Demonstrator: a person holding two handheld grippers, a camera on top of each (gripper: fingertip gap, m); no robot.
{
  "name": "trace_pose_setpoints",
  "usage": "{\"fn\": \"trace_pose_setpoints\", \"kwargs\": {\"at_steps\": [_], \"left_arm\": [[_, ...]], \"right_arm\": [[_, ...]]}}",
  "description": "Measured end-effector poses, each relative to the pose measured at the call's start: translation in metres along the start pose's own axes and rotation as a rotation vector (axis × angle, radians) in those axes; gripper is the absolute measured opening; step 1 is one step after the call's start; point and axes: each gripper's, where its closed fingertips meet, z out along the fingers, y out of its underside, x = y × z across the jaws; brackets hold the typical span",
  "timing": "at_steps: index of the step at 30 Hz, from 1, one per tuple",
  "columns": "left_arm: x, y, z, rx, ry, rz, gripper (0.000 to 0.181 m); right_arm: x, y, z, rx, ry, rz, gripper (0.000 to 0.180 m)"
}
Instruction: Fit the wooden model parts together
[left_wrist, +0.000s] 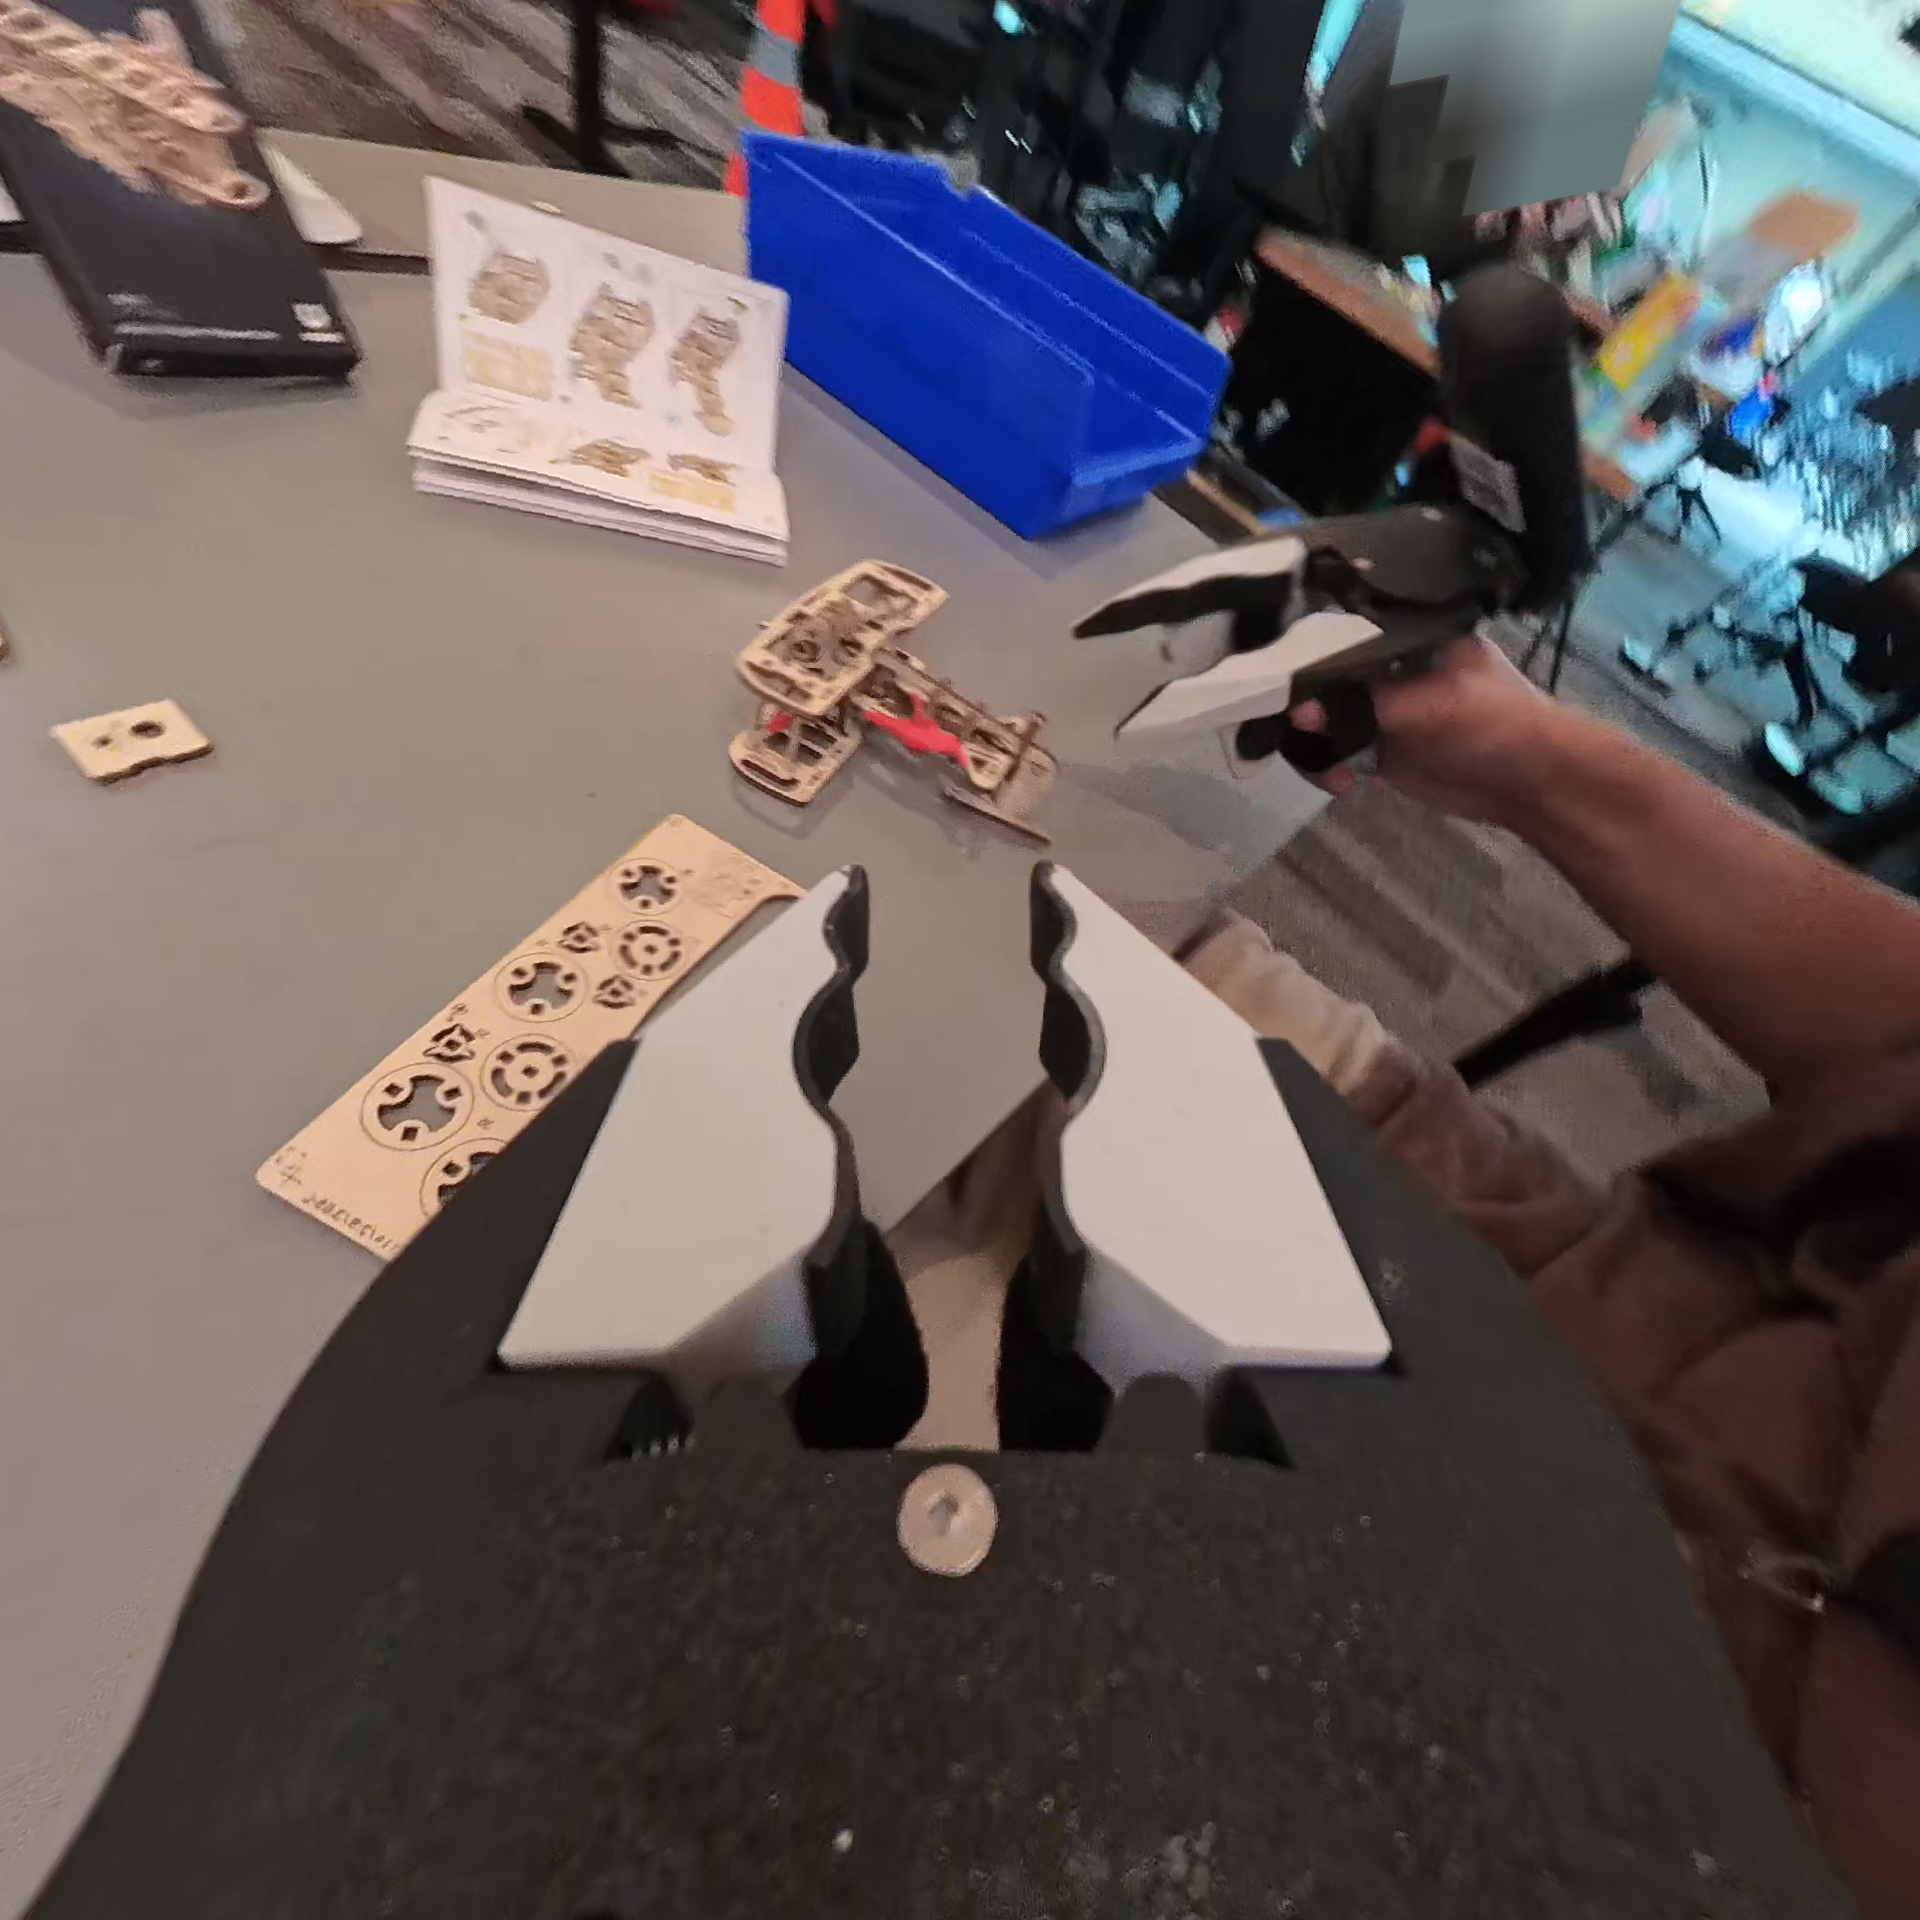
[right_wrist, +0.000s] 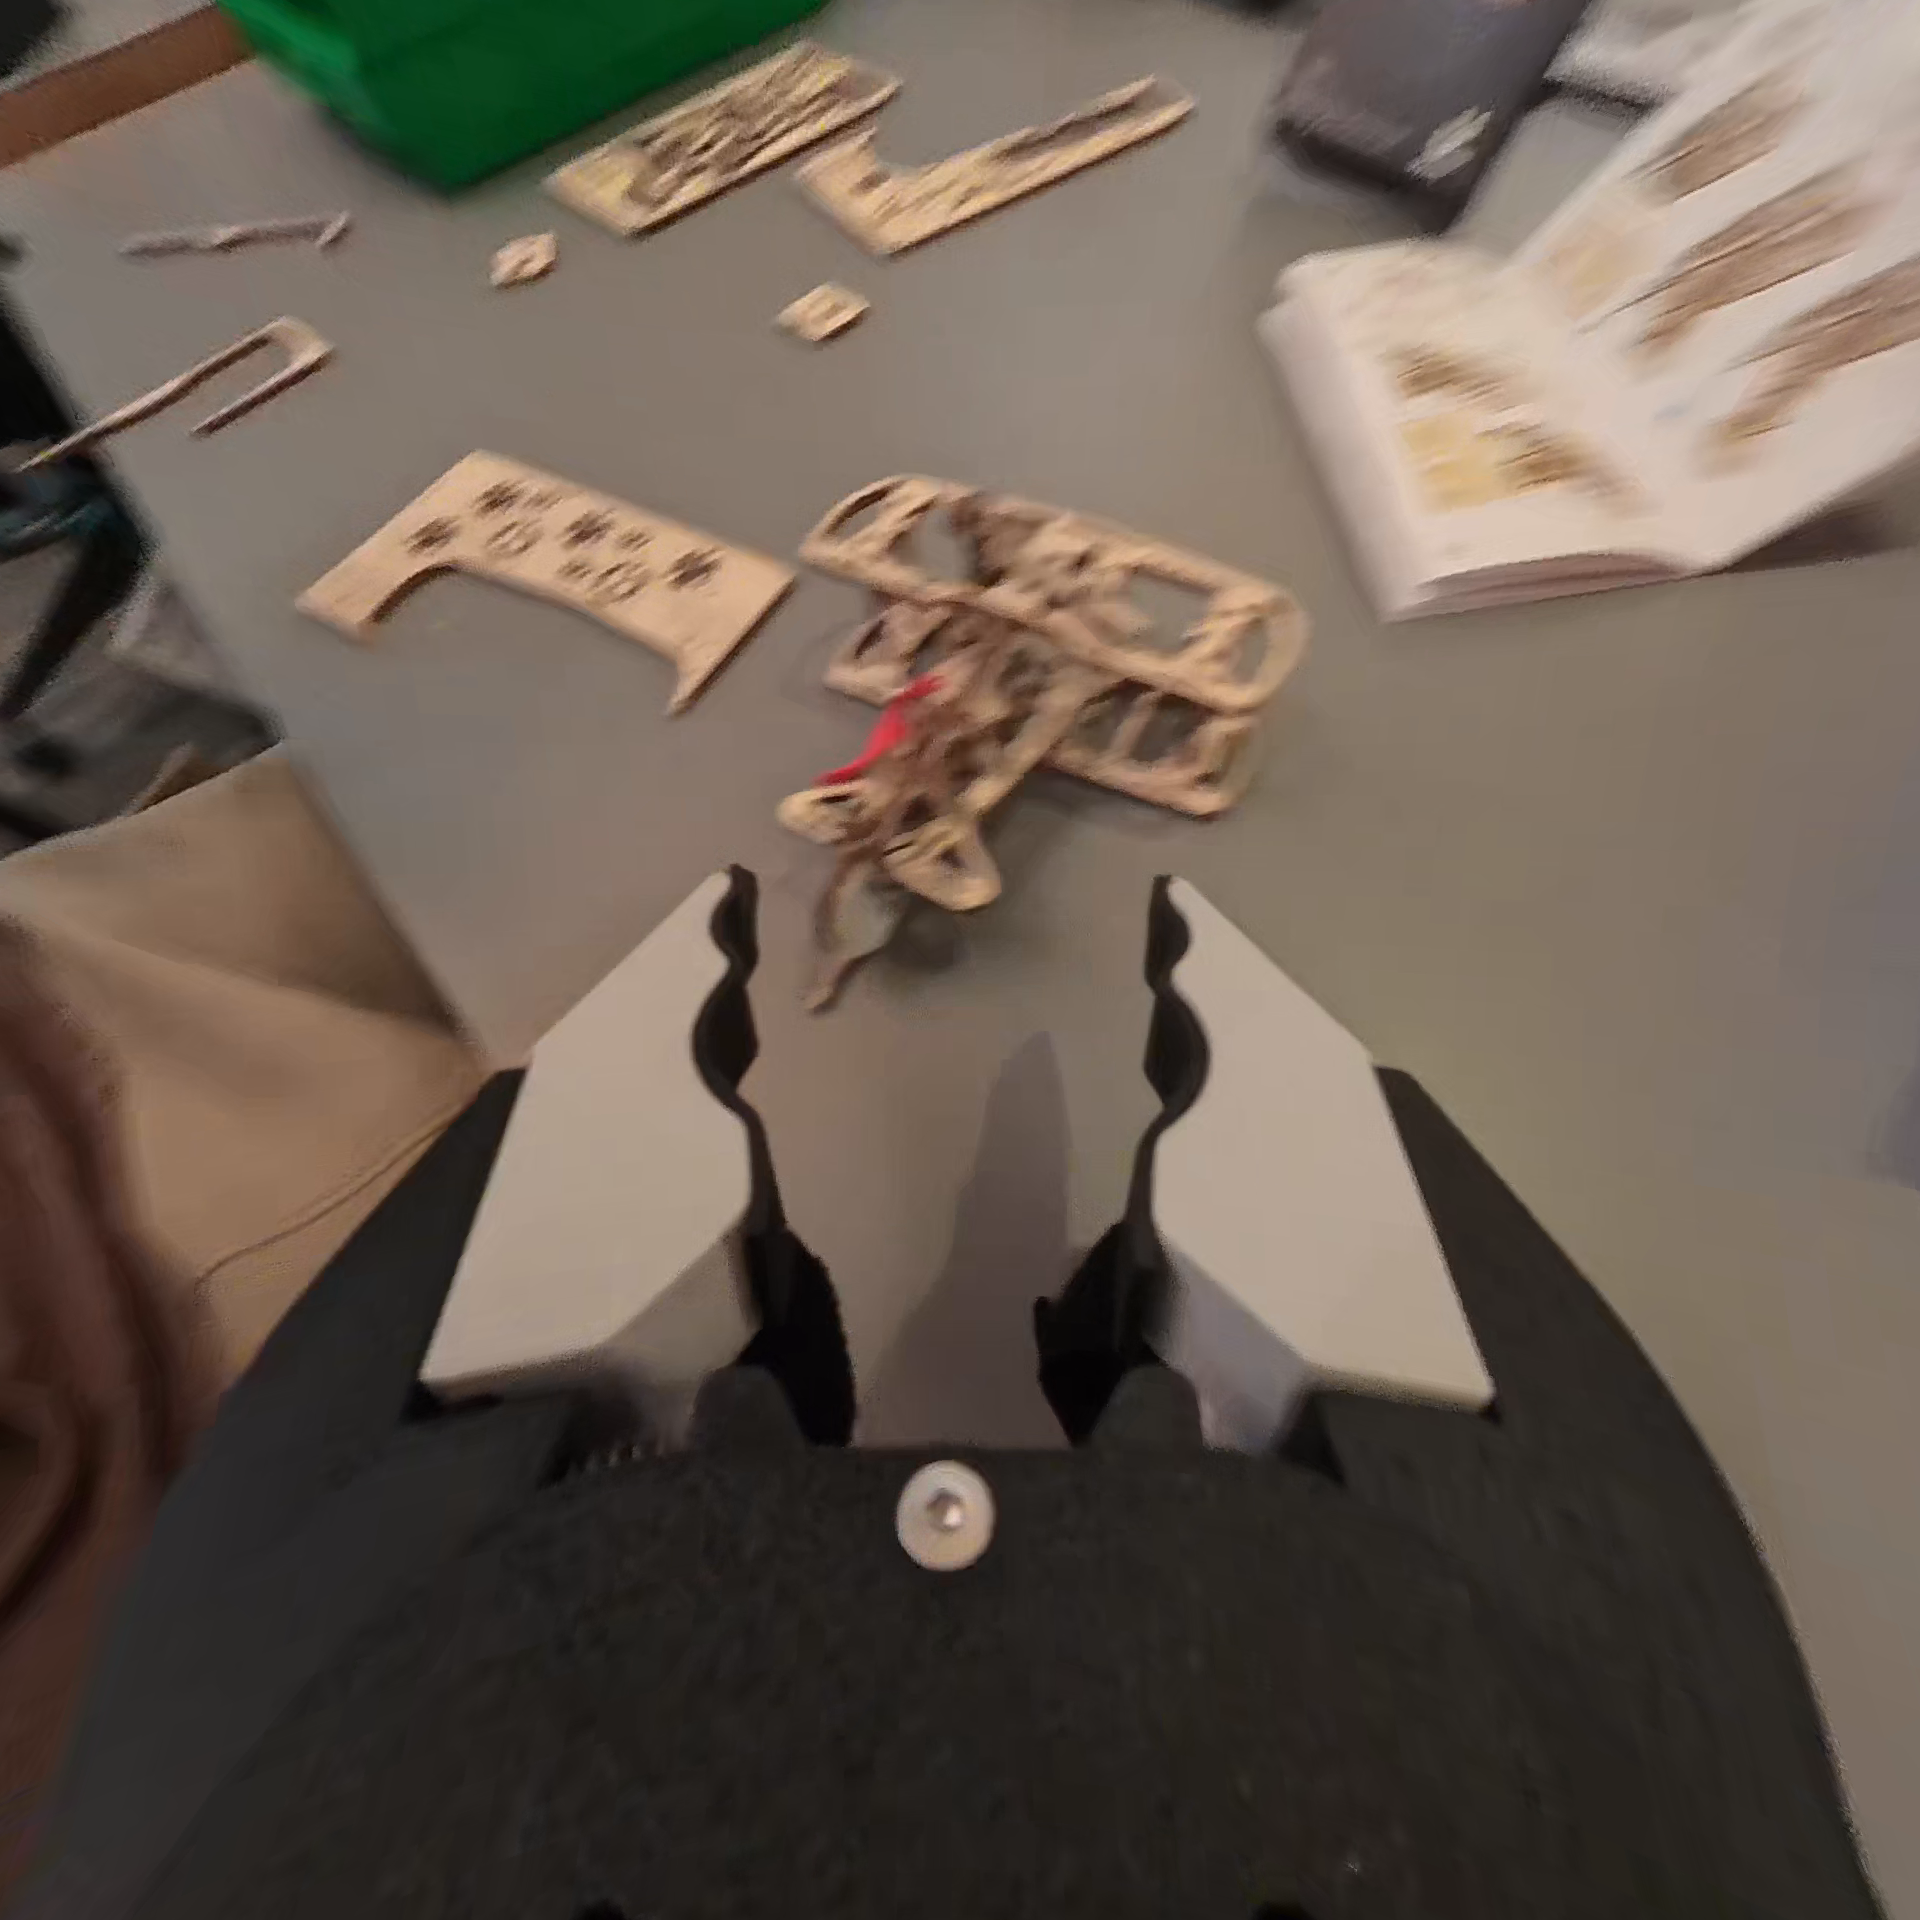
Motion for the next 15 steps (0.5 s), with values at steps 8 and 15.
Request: {"fn": "trace_pose_setpoints", "kwargs": {"at_steps": [8, 15], "left_arm": [[-0.074, 0.02, 0.019, -0.07, -0.164, -0.041, 0.028], [-0.112, 0.021, 0.013, -0.078, -0.285, 0.036, 0.028]], "right_arm": [[0.128, -0.073, 0.069, -0.043, 0.218, -0.147, 0.075], [0.205, -0.066, 0.174, -0.263, 0.139, -0.143, 0.103]]}}
